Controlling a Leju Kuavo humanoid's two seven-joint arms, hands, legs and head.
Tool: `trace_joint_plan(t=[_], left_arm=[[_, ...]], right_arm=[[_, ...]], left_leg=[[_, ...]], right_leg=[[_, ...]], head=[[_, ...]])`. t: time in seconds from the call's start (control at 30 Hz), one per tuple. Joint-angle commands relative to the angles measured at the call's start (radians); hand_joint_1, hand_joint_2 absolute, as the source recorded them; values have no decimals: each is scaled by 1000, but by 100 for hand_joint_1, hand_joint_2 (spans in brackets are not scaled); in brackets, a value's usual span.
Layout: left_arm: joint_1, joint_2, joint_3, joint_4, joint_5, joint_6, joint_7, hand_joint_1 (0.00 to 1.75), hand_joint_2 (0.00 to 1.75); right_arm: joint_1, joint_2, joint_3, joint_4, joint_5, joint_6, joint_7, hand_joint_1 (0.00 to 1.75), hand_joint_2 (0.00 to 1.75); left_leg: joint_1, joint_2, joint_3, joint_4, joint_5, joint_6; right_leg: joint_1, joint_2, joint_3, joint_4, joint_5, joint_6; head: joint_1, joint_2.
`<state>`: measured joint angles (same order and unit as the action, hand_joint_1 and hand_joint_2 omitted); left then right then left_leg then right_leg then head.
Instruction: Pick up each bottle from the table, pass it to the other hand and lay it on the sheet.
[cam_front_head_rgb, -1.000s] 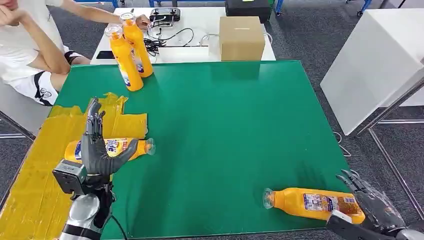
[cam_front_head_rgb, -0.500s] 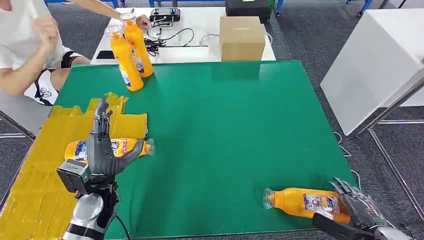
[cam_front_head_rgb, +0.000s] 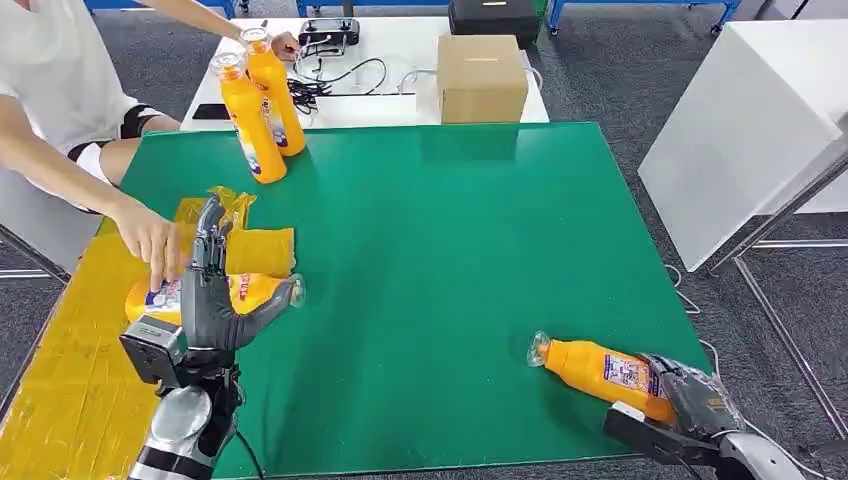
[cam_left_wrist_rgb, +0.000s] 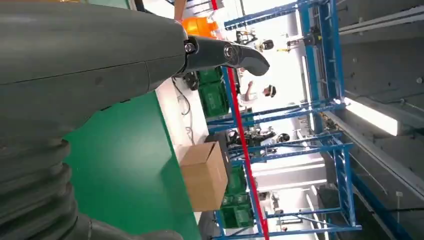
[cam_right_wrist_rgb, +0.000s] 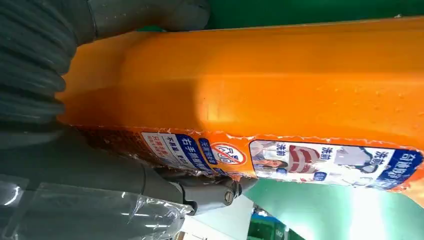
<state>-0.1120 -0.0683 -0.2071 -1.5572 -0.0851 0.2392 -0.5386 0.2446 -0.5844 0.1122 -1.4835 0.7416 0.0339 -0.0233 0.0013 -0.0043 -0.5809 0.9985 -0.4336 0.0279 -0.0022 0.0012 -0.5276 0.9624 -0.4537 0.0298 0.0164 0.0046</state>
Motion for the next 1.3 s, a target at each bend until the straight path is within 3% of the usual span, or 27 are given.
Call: trace_joint_plan(t=[0.03,0.27,0.6,0.83,0.97,1.07,1.17,1.3], left_arm=[[-44,-6,-8,69,4,4,5,0,175],[-27,-6,-5,45,-1,1,15,0,175],[-24,-7,-4,42,-3,-1,17,0,175],[-4,6,-60,13,-16,-51,65,0,175],[-40,21,-122,37,15,-118,104,0,175],[-94,33,-161,91,112,-233,184,0,175],[-156,29,-192,167,182,-305,225,0,175],[-176,27,-214,189,210,-323,234,0,175]], right_arm=[[-60,76,71,127,-7,-14,-13,175,175],[-116,189,24,126,9,-89,-21,175,175],[-117,203,10,124,14,-102,-23,175,175],[-230,499,-112,26,-99,-392,-168,175,175],[-274,563,-123,20,-228,-440,-276,175,175],[-332,604,-109,59,-333,-411,-329,175,175],[-396,640,-56,116,-369,-416,-386,175,175],[-408,660,-9,112,-393,-431,-417,175,175]], left_leg=[[2,0,3,-2,0,-1],[2,1,5,-2,0,-2],[2,1,5,-2,0,-1],[2,6,2,-2,0,-2],[2,3,0,-1,0,-2],[3,2,0,-1,0,-2],[2,3,0,-1,1,-2],[2,2,-1,-1,1,-2]], right_leg=[[2,-1,5,-4,1,-1],[3,1,5,-4,1,-1],[2,2,6,-3,0,0],[2,7,2,-2,2,-1],[2,4,0,0,1,-1],[2,4,1,0,1,0],[2,5,0,0,1,0],[2,4,0,0,1,0]], head=[[0,0],[0,0],[0,0],[0,0],[0,0],[0,0],[0,0],[0,0]])
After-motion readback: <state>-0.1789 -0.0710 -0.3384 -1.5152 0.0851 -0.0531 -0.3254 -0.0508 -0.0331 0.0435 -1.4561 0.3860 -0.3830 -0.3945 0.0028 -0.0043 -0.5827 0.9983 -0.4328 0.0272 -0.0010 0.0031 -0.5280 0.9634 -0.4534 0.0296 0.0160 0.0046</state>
